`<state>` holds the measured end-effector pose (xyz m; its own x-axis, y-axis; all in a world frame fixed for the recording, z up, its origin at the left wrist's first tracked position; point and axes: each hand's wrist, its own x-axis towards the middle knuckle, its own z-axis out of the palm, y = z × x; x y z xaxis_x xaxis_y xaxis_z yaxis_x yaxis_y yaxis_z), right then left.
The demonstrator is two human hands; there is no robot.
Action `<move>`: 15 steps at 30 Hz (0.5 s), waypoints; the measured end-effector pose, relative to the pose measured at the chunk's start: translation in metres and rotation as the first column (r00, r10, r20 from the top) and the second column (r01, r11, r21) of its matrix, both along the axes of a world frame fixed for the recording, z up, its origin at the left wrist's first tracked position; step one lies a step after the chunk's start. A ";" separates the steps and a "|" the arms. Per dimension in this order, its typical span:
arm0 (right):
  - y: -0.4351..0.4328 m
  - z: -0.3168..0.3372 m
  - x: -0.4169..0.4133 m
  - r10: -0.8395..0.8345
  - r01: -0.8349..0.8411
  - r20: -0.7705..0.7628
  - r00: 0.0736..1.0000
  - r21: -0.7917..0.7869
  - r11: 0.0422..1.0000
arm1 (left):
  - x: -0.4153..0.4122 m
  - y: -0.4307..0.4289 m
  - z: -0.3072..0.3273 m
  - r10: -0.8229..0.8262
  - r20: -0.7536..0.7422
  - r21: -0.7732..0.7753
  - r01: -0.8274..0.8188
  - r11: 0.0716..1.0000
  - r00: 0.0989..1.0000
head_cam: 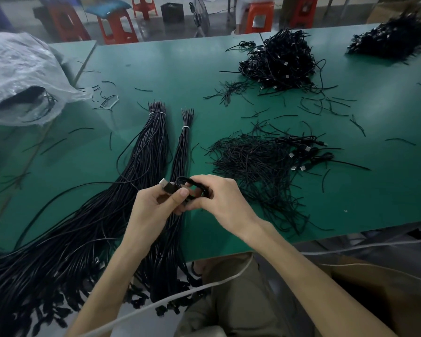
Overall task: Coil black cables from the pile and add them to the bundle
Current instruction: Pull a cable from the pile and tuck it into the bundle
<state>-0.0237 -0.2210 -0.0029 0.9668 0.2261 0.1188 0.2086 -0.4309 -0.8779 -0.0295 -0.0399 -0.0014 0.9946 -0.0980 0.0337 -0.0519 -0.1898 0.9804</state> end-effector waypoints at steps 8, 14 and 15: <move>0.000 -0.012 -0.002 0.064 0.014 0.219 0.974 -0.337 0.941 | 0.001 0.005 -0.005 0.030 -0.059 0.005 -0.029 1.000 0.998; 0.004 -0.021 -0.010 0.113 0.060 0.308 0.945 -0.500 0.864 | 0.003 0.004 -0.004 -0.029 -0.058 0.118 0.036 0.992 0.998; 0.004 -0.021 -0.010 0.113 0.064 0.301 0.947 -0.522 0.851 | 0.004 0.004 -0.004 -0.027 -0.057 0.138 0.034 0.990 0.998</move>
<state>-0.0334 -0.2166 -0.0243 0.8925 0.3629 0.2679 0.4467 -0.7936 -0.4131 -0.0260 -0.0362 -0.0058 0.9910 -0.1282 -0.0371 -0.0065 -0.3238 0.9461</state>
